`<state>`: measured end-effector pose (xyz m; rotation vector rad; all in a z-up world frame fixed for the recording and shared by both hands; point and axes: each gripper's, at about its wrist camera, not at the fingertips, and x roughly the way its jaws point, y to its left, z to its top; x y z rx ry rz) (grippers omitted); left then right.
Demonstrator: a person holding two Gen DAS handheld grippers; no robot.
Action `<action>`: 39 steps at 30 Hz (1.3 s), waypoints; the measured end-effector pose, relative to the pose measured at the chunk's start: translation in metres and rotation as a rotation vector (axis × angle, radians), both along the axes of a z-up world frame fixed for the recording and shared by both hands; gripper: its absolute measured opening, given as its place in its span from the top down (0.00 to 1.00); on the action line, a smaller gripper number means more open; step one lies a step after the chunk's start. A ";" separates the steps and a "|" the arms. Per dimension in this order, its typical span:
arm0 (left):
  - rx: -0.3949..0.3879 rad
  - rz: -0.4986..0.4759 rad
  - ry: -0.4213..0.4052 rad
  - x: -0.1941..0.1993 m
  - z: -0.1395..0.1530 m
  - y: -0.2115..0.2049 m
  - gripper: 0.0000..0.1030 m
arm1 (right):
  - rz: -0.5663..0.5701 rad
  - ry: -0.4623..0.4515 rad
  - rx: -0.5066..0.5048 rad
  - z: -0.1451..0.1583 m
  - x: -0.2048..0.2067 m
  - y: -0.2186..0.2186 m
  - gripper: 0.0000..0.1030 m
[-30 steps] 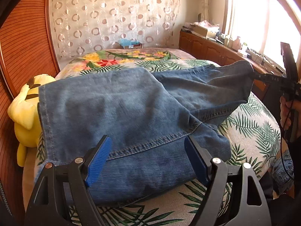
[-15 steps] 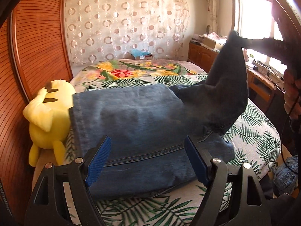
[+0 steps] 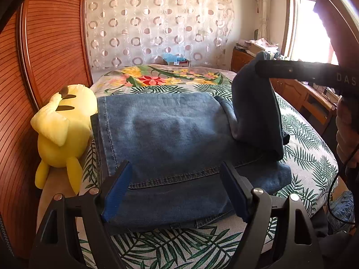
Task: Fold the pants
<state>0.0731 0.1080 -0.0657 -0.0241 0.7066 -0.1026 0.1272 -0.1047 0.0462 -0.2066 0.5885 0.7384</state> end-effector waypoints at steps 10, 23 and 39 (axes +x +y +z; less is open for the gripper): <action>0.001 -0.012 0.002 0.003 0.000 -0.007 0.22 | -0.022 0.014 -0.016 0.002 -0.023 -0.005 0.61; 0.010 -0.020 -0.031 0.009 0.014 -0.008 0.22 | -0.156 0.034 -0.095 -0.024 -0.019 -0.016 0.53; 0.021 -0.125 -0.043 0.046 0.019 -0.027 0.48 | -0.224 0.159 -0.067 -0.051 -0.012 -0.031 0.50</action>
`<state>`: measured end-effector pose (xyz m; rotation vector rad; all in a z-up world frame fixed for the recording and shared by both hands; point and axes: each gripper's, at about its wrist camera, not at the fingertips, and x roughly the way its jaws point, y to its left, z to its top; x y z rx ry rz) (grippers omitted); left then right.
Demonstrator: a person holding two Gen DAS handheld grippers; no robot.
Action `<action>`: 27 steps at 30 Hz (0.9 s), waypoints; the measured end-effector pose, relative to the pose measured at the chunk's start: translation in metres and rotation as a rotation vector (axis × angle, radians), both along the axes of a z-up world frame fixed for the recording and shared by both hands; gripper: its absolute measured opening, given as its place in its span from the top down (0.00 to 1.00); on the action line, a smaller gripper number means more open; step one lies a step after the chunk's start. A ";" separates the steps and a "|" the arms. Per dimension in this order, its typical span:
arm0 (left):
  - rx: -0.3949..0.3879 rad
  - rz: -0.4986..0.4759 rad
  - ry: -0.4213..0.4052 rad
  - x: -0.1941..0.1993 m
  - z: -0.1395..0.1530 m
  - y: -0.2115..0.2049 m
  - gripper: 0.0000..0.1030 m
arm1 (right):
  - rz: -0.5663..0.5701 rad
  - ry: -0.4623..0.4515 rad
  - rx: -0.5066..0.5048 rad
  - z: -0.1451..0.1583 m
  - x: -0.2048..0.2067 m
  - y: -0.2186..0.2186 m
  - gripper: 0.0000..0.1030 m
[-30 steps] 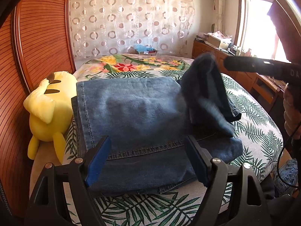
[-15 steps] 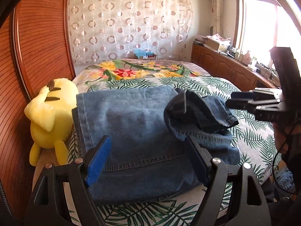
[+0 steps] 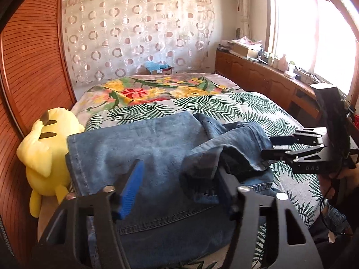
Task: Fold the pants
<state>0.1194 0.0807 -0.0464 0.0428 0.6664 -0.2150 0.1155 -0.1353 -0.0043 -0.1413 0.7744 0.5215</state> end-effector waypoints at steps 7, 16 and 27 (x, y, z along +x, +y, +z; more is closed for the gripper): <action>-0.003 -0.032 -0.003 0.000 0.002 -0.007 0.79 | 0.026 0.066 0.082 -0.010 0.009 -0.003 0.72; -0.062 -0.051 -0.091 -0.032 0.034 -0.003 0.82 | 0.073 -0.096 0.091 0.057 0.007 -0.002 0.96; -0.121 0.060 -0.104 -0.066 0.030 0.044 0.82 | 0.278 -0.211 0.041 0.137 0.027 0.102 0.97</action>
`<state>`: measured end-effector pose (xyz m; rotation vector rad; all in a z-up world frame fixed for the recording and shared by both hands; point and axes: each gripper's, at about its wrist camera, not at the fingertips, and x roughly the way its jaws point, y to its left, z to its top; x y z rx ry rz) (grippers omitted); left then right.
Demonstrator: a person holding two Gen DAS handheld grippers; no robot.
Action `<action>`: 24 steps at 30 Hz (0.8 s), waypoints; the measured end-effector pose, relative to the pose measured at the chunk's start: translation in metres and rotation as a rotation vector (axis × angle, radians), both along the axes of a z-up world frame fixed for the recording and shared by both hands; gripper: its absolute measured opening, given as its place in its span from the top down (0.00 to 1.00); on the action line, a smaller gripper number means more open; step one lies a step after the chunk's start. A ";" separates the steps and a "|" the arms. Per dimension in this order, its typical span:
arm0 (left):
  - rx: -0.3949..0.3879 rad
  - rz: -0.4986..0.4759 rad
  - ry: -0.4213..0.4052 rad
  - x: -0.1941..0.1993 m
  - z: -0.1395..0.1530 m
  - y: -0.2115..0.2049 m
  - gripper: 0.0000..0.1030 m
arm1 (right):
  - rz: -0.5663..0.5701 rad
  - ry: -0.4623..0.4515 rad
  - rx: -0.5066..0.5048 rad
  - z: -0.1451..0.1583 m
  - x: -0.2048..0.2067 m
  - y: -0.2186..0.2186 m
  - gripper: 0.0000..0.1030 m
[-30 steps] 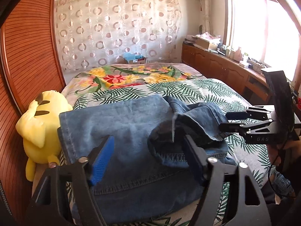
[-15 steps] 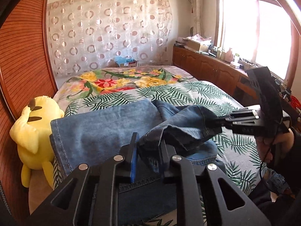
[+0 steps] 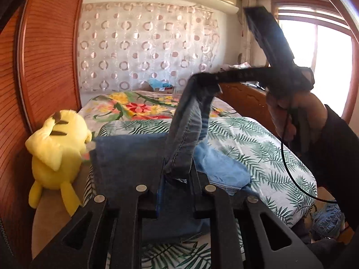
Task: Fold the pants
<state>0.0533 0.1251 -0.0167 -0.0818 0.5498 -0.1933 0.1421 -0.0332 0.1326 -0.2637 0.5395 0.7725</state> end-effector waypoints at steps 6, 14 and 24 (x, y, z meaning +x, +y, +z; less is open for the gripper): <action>-0.048 0.050 0.075 -0.006 -0.037 0.027 0.82 | 0.086 0.052 -0.081 -0.028 0.031 0.071 0.96; -0.063 0.095 0.159 -0.009 -0.068 0.044 0.82 | 0.138 0.140 -0.149 -0.056 0.050 0.134 0.96; -0.057 0.163 0.177 -0.014 -0.066 0.060 0.51 | 0.113 0.087 -0.092 -0.046 0.049 0.106 0.54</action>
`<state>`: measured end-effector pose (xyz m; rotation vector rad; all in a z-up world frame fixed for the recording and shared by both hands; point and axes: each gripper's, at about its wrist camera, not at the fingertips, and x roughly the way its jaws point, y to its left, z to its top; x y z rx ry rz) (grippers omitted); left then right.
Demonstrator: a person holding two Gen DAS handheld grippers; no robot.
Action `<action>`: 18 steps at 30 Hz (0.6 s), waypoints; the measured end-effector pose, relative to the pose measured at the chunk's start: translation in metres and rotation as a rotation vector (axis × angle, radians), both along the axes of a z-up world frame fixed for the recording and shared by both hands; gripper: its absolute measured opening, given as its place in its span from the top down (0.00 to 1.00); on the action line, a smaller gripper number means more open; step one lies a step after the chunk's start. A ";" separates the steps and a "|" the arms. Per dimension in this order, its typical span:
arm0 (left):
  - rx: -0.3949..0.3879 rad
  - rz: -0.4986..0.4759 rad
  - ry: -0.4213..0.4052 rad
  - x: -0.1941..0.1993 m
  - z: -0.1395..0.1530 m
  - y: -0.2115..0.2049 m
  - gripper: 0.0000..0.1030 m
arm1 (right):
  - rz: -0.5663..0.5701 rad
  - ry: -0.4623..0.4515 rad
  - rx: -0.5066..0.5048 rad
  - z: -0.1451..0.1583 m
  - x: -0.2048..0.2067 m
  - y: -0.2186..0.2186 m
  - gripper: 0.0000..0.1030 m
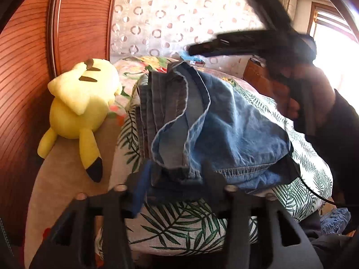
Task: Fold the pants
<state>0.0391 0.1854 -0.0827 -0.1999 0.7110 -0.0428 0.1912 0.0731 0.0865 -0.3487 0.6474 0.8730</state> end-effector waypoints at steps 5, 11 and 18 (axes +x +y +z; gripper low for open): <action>0.021 -0.011 -0.031 0.001 0.011 -0.004 0.24 | -0.088 -0.051 -0.017 -0.006 -0.005 -0.060 0.54; 0.029 -0.023 -0.035 0.010 0.016 -0.014 0.23 | -0.224 0.028 -0.060 -0.055 0.008 -0.123 0.54; 0.048 -0.031 -0.020 0.023 0.015 -0.025 0.23 | -0.282 0.140 -0.057 -0.097 0.018 -0.144 0.54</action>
